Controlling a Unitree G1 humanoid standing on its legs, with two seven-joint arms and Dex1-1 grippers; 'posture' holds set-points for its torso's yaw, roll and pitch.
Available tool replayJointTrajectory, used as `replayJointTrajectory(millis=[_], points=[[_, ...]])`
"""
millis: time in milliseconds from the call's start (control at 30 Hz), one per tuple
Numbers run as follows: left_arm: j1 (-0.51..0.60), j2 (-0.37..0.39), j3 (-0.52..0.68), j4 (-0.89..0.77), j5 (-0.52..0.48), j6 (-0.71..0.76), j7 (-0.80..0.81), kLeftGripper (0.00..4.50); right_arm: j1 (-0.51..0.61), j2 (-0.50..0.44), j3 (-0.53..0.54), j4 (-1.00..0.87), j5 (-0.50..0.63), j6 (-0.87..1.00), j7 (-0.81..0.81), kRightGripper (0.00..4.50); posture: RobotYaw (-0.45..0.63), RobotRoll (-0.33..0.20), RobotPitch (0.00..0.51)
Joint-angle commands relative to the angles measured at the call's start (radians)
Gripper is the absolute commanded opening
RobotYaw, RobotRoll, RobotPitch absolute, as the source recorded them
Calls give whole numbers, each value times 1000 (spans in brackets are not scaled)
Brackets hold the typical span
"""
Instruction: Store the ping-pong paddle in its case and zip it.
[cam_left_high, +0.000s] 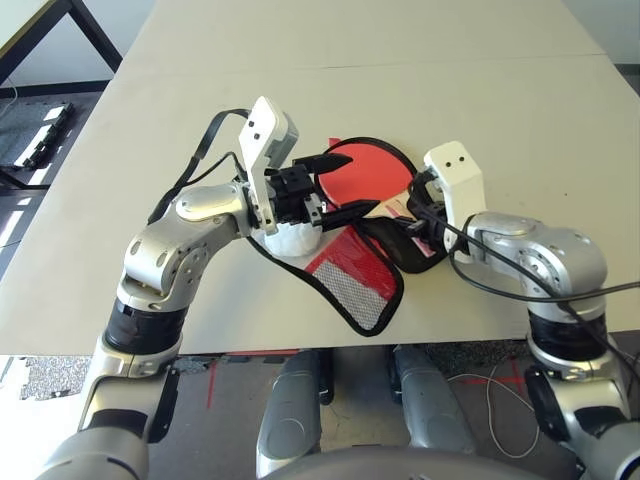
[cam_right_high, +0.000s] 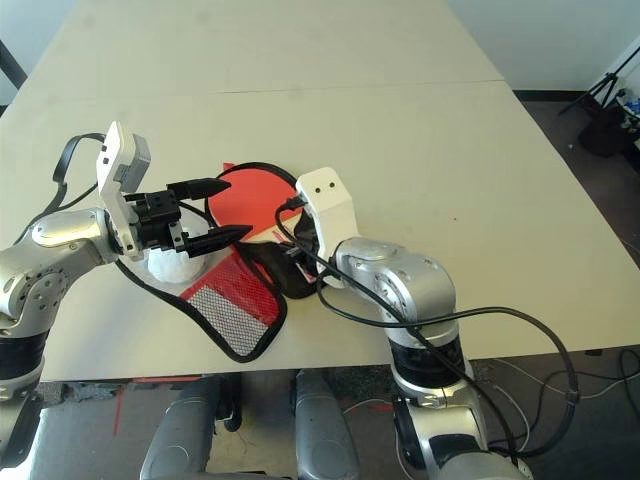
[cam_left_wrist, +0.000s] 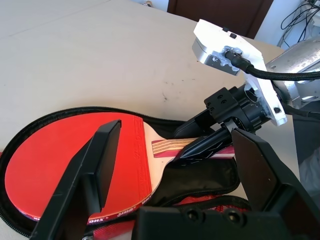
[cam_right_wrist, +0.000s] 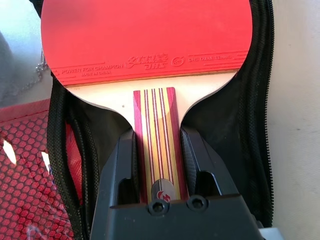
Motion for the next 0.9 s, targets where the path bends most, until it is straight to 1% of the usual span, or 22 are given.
replayJointTrajectory(millis=[33, 233, 367, 433, 467, 533, 600, 633, 700, 733, 833, 900], points=[[14, 0, -14, -9, 11, -4, -3, 4500, 8, 6, -2, 7, -15, -23, -14, 1228, 38, 0, 238], [10, -2, -16, -6, 13, -5, -4, 4500, -1, 3, -6, 41, -26, -56, -17, 1228, 39, 0, 236], [9, 0, -15, -6, 13, -5, -6, 4500, 1, 14, -11, 41, -5, -33, -2, 1228, 39, 0, 236], [9, 1, -14, -6, 13, -5, -7, 4500, -4, 15, -16, 32, 17, -13, 17, 1944, 41, 0, 237], [9, 2, -14, -5, 14, -5, -8, 4500, -7, 6, -13, 22, 35, -15, 41, 2181, 42, 0, 237], [9, 6, -10, -8, 13, -3, -9, 4500, -13, 9, -44, -2, 81, -35, 90, 2734, 43, 0, 237], [5, 14, -7, -12, 15, -2, -11, 4500, -15, -15, -61, -20, 117, -53, 139, 3309, 47, 0, 236], [1, 21, -3, -17, 15, 0, -13, 4500, -13, -38, -70, -26, 136, -51, 167, 3616, 49, 0, 236], [-16, 44, 12, -29, 10, 10, -16, 4500, -7, -120, -78, -30, 171, -78, 248, 4251, 51, 0, 236], [-22, 56, 17, -34, 8, 13, -20, 4500, -5, -152, -80, -28, 185, -88, 276, 4464, 54, 0, 235], [-65, 131, 67, -51, -14, 42, -38, 4500, -9, -283, -87, 24, 213, -140, 385, 4464, 64, 0, 236], [-87, 167, 98, -52, -31, 57, -42, 4500, -9, -340, -69, 65, 203, -185, 425, 4464, 70, 0, 237]])
